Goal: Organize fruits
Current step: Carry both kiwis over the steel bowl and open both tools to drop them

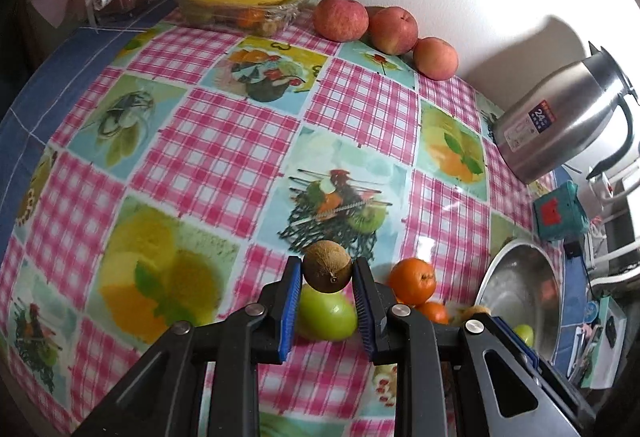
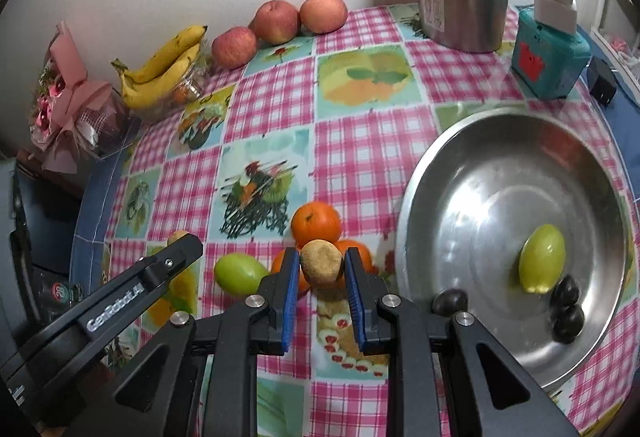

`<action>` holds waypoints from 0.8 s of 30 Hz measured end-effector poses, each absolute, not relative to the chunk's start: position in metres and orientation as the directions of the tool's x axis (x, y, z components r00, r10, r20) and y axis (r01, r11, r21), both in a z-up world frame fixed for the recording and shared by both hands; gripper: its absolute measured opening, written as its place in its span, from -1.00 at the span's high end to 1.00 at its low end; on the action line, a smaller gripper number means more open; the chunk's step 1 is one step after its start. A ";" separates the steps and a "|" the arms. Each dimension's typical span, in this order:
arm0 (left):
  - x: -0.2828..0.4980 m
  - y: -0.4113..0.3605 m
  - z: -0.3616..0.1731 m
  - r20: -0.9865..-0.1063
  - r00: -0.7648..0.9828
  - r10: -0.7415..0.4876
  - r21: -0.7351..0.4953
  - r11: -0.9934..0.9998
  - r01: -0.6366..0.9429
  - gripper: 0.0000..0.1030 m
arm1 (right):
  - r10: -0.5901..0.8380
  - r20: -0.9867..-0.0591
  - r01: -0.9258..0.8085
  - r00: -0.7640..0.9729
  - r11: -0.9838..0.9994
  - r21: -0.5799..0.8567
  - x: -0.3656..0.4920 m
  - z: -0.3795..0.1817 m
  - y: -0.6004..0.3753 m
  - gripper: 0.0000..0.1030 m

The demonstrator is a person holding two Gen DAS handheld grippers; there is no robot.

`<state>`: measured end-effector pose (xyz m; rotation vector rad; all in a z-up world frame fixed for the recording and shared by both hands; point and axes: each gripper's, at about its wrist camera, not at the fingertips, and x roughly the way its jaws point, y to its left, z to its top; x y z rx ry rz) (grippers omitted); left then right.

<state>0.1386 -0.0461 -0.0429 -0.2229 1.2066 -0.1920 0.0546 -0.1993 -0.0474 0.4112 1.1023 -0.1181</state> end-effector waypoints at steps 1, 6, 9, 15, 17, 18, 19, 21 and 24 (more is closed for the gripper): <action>0.141 -0.049 -0.044 -0.901 0.345 -0.264 -0.270 0.962 0.030 0.46 | 0.107 -0.884 0.301 0.454 0.916 0.266 0.057 -0.048 -0.202 0.54; 0.147 -0.066 -0.044 -0.902 0.347 -0.257 -0.254 0.966 0.054 0.46 | 0.080 -0.886 0.343 0.457 0.903 0.259 0.057 -0.046 -0.222 0.54; 0.146 -0.080 -0.041 -0.899 0.352 -0.262 -0.249 0.965 0.084 0.46 | 0.068 -0.883 0.374 0.465 0.889 0.265 0.054 -0.045 -0.236 0.54; 0.136 -0.120 -0.033 -0.887 0.353 -0.298 -0.249 0.952 0.179 0.47 | 0.044 -0.880 0.450 0.473 0.847 0.284 0.042 -0.045 -0.269 0.54; 0.132 -0.135 -0.032 -0.884 0.349 -0.311 -0.246 0.944 0.219 0.46 | 0.025 -0.880 0.480 0.475 0.830 0.283 0.035 -0.044 -0.282 0.54; 0.130 -0.142 -0.031 -0.884 0.348 -0.312 -0.240 0.942 0.237 0.46 | 0.016 -0.880 0.493 0.475 0.823 0.282 0.033 -0.043 -0.288 0.54; 0.128 -0.151 -0.031 -0.883 0.347 -0.315 -0.231 0.937 0.262 0.46 | 0.004 -0.880 0.514 0.474 0.811 0.280 0.029 -0.043 -0.297 0.54; 0.124 -0.162 -0.031 -0.882 0.341 -0.326 -0.228 0.928 0.296 0.46 | -0.013 -0.882 0.541 0.472 0.794 0.278 0.024 -0.044 -0.309 0.54; 0.117 -0.181 -0.032 -0.881 0.335 -0.334 -0.212 0.912 0.351 0.46 | -0.046 -0.887 0.582 0.460 0.770 0.262 0.016 -0.045 -0.329 0.54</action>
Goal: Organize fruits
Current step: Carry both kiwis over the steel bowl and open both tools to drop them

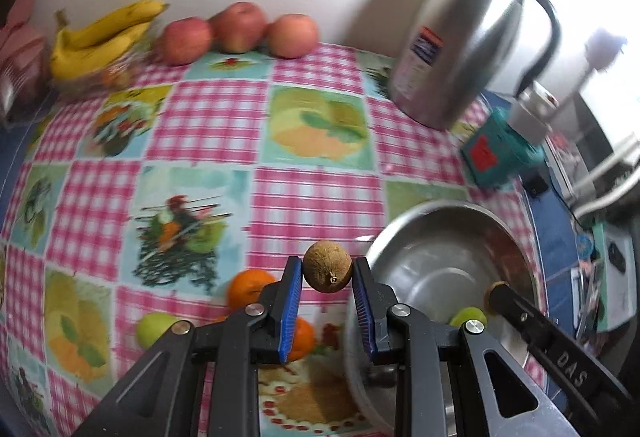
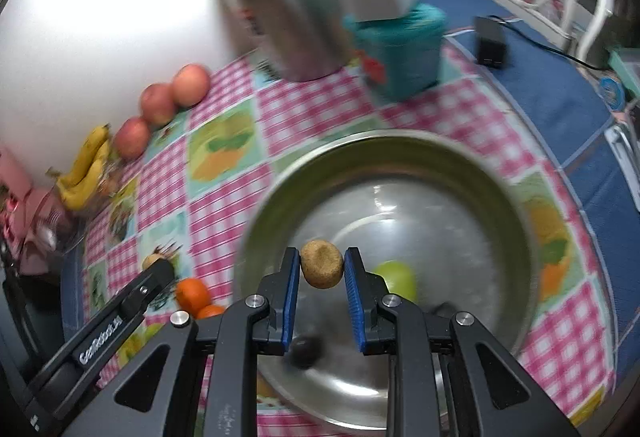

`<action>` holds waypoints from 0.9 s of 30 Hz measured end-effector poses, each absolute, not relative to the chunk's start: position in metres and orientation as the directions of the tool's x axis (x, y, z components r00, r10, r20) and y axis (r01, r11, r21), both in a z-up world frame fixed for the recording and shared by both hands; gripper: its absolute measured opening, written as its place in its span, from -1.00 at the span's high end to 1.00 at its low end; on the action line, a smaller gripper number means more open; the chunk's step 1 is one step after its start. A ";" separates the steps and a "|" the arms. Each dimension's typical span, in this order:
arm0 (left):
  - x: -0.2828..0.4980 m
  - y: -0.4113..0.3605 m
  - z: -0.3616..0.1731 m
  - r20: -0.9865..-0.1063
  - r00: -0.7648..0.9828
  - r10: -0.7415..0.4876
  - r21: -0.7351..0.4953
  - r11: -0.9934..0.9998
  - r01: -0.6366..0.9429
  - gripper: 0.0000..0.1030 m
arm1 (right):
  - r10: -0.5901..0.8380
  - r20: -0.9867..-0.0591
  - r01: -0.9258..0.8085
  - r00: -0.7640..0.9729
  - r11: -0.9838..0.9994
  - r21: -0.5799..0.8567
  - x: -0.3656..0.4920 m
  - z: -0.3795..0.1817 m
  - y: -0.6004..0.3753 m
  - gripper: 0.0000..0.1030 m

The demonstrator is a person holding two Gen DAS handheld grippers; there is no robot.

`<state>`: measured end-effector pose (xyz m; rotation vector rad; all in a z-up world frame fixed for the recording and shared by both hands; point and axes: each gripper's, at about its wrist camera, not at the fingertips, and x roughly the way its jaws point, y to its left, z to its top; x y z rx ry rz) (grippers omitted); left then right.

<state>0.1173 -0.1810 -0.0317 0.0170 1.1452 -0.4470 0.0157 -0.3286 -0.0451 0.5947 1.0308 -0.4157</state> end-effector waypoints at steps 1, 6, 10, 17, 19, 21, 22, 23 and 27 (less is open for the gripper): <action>0.115 -0.188 -0.032 -0.882 0.331 -0.335 -0.205 0.906 0.371 0.46 | -0.057 -0.888 0.597 0.456 0.759 0.257 0.012 -0.046 -0.336 0.54; 0.100 -0.215 -0.036 -0.885 0.319 -0.339 -0.174 0.876 0.449 0.46 | -0.090 -0.893 0.637 0.440 0.733 0.240 0.003 -0.047 -0.356 0.54; 0.092 -0.229 -0.048 -0.894 0.293 -0.339 -0.165 0.858 0.487 0.46 | -0.117 -0.904 0.667 0.412 0.715 0.212 -0.003 -0.052 -0.367 0.54; 0.083 -0.240 -0.069 -0.910 0.262 -0.321 -0.143 0.837 0.528 0.45 | -0.122 -0.924 0.692 0.362 0.699 0.178 -0.008 -0.065 -0.375 0.54; 0.084 -0.241 -0.071 -0.911 0.264 -0.316 -0.137 0.837 0.529 0.45 | -0.117 -0.929 0.694 0.352 0.698 0.175 -0.009 -0.067 -0.375 0.53; 0.084 -0.241 -0.072 -0.912 0.261 -0.317 -0.140 0.838 0.527 0.45 | -0.113 -0.931 0.696 0.347 0.696 0.175 -0.009 -0.068 -0.375 0.53; 0.084 -0.241 -0.072 -0.912 0.259 -0.317 -0.141 0.838 0.528 0.45 | -0.109 -0.932 0.697 0.345 0.695 0.177 -0.009 -0.069 -0.375 0.53; 0.084 -0.241 -0.072 -0.913 0.258 -0.317 -0.141 0.837 0.529 0.45 | -0.107 -0.932 0.698 0.345 0.694 0.179 -0.009 -0.069 -0.375 0.53; 0.083 -0.243 -0.071 -0.913 0.256 -0.319 -0.143 0.836 0.531 0.44 | -0.112 -0.934 0.699 0.340 0.694 0.172 -0.009 -0.067 -0.374 0.53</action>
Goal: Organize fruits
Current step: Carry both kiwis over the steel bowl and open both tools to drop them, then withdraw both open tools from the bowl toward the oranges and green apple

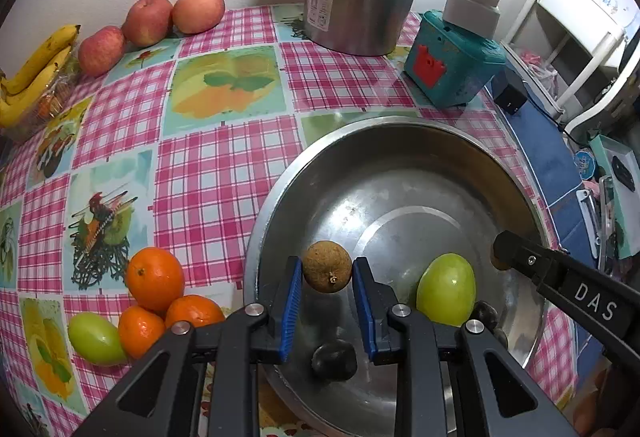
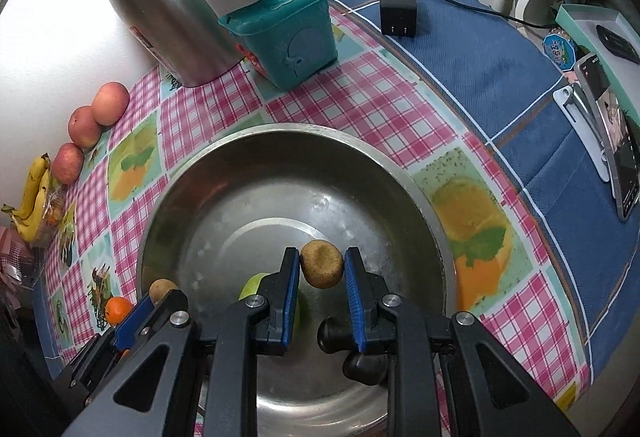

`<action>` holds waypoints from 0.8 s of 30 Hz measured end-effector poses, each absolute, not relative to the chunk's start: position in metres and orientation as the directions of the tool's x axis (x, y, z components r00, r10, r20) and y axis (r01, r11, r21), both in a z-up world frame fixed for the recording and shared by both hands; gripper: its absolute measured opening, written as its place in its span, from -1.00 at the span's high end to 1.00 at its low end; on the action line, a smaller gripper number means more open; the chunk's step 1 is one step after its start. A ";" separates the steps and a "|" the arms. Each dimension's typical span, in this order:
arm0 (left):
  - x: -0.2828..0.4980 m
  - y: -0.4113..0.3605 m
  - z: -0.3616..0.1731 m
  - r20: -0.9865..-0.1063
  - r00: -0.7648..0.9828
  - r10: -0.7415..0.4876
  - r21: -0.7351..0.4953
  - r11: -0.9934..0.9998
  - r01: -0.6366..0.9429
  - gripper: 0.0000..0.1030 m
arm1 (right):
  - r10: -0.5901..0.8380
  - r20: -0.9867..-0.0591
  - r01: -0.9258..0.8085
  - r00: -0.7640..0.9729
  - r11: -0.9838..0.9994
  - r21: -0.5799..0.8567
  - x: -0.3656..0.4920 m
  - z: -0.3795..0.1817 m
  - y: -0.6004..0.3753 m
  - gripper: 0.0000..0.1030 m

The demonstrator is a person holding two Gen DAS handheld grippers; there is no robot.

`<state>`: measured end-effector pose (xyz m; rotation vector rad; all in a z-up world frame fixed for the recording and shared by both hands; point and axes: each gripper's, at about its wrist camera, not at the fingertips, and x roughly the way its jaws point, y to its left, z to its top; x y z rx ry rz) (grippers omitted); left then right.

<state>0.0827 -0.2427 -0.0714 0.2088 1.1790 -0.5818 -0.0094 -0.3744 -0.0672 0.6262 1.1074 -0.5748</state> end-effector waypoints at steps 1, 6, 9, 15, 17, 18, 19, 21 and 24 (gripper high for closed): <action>0.082 -0.243 -0.071 -0.912 0.256 -0.320 -0.144 0.835 0.532 0.44 | -0.110 -0.934 0.700 0.341 0.693 0.173 -0.009 -0.067 -0.375 0.53; 0.081 -0.242 -0.065 -0.909 0.256 -0.330 -0.152 0.832 0.534 0.41 | -0.111 -0.936 0.701 0.333 0.693 0.167 -0.009 -0.066 -0.376 0.52; 0.080 -0.242 -0.062 -0.906 0.258 -0.335 -0.155 0.831 0.535 0.40 | -0.119 -0.933 0.700 0.340 0.694 0.167 -0.010 -0.061 -0.376 0.52; 0.084 -0.235 -0.055 -0.904 0.268 -0.334 -0.158 0.841 0.517 0.34 | -0.132 -0.921 0.691 0.368 0.701 0.176 -0.012 -0.049 -0.373 0.52; 0.088 -0.228 -0.053 -0.903 0.279 -0.328 -0.158 0.855 0.494 0.33 | -0.133 -0.919 0.686 0.370 0.706 0.175 -0.012 -0.047 -0.372 0.52; 0.090 -0.225 -0.053 -0.902 0.284 -0.325 -0.159 0.862 0.481 0.33 | -0.132 -0.919 0.684 0.370 0.708 0.174 -0.012 -0.046 -0.372 0.52; 0.094 -0.220 -0.052 -0.902 0.289 -0.321 -0.162 0.872 0.462 0.33 | -0.130 -0.920 0.681 0.369 0.712 0.173 -0.011 -0.046 -0.371 0.52; 0.101 -0.210 -0.050 -0.901 0.295 -0.317 -0.170 0.886 0.432 0.33 | -0.123 -0.922 0.675 0.366 0.718 0.172 -0.009 -0.047 -0.369 0.52; 0.109 -0.197 -0.047 -0.900 0.306 -0.310 -0.178 0.903 0.392 0.33 | -0.113 -0.925 0.666 0.364 0.726 0.173 -0.007 -0.049 -0.366 0.52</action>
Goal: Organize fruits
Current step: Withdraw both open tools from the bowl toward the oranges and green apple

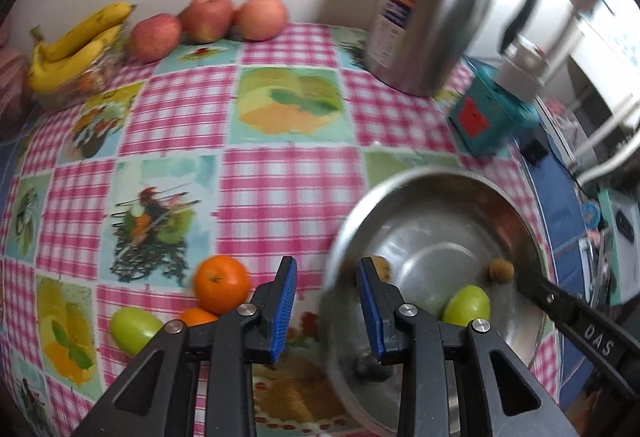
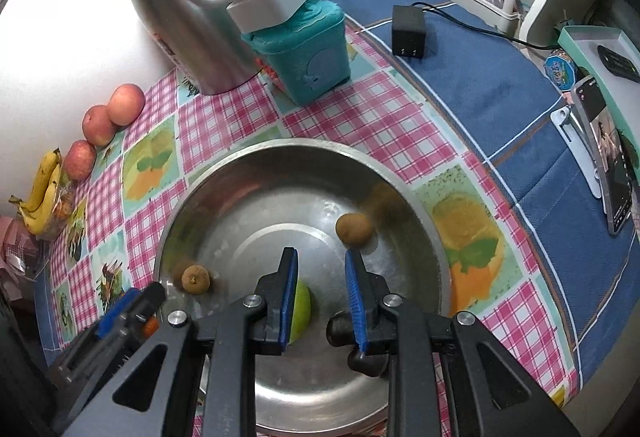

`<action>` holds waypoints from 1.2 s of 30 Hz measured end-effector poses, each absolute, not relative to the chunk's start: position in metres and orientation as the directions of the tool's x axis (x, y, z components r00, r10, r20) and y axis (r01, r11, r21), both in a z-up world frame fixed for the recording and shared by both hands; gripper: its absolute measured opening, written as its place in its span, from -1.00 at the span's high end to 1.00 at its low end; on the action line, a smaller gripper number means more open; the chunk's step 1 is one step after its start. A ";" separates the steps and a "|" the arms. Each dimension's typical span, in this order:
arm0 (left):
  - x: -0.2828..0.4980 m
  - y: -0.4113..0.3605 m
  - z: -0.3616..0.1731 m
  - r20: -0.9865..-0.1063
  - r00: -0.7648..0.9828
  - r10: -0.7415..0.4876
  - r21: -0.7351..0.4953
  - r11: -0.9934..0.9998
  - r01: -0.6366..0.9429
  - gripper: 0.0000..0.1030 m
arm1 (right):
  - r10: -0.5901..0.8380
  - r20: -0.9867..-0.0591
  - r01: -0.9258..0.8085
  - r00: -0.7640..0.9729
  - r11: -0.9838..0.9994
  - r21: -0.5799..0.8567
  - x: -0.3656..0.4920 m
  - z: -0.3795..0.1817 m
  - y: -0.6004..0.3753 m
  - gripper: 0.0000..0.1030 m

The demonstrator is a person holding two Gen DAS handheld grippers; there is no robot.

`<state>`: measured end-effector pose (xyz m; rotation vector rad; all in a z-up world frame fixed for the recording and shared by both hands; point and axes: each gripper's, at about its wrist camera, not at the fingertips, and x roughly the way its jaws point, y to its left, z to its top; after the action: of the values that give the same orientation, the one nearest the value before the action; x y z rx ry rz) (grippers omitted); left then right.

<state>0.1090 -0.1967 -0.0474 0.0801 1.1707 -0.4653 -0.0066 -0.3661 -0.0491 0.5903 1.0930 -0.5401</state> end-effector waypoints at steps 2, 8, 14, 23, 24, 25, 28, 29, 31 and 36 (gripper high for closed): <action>0.115 -0.185 -0.046 -0.900 0.309 -0.309 -0.191 0.914 0.359 0.33 | -0.111 -0.925 0.655 0.363 0.737 0.169 -0.004 -0.048 -0.362 0.52; 0.128 -0.152 -0.046 -0.901 0.321 -0.290 -0.207 0.941 0.269 0.31 | -0.097 -0.919 0.614 0.381 0.770 0.174 0.004 -0.043 -0.348 0.52; 0.137 -0.121 -0.050 -0.906 0.329 -0.266 -0.215 0.959 0.183 0.21 | -0.069 -0.913 0.576 0.402 0.794 0.194 0.010 -0.038 -0.336 0.52; 0.142 -0.092 -0.055 -0.914 0.334 -0.232 -0.208 0.972 0.107 -0.32 | -0.073 -0.918 0.541 0.390 0.825 0.164 0.019 -0.034 -0.320 0.14; 0.142 -0.090 -0.055 -0.915 0.334 -0.226 -0.204 0.974 0.101 -0.37 | -0.075 -0.919 0.539 0.388 0.827 0.160 0.020 -0.034 -0.320 -0.01; 0.143 -0.088 -0.055 -0.916 0.335 -0.220 -0.199 0.975 0.095 -0.41 | -0.076 -0.919 0.535 0.386 0.830 0.157 0.020 -0.034 -0.319 -0.03; 0.143 -0.082 -0.057 -0.922 0.331 -0.200 -0.183 0.980 0.082 -0.56 | -0.083 -0.924 0.529 0.374 0.837 0.140 0.023 -0.035 -0.316 -0.19; 0.143 -0.079 -0.057 -0.924 0.332 -0.192 -0.176 0.981 0.077 -0.69 | -0.087 -0.925 0.528 0.371 0.839 0.133 0.023 -0.036 -0.315 -0.27; 0.143 -0.074 -0.057 -0.924 0.337 -0.178 -0.165 0.984 0.066 -0.81 | -0.090 -0.925 0.522 0.369 0.844 0.126 0.024 -0.036 -0.313 -0.38; 0.142 -0.063 -0.056 -0.923 0.356 -0.145 -0.133 0.989 0.059 -0.84 | -0.083 -0.927 0.509 0.365 0.852 0.124 0.026 -0.037 -0.309 -0.41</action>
<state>0.1416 -0.0634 -0.0561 -0.0816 1.2004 -0.1319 0.0258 -0.3094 -0.0369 0.4286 1.1409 -0.3955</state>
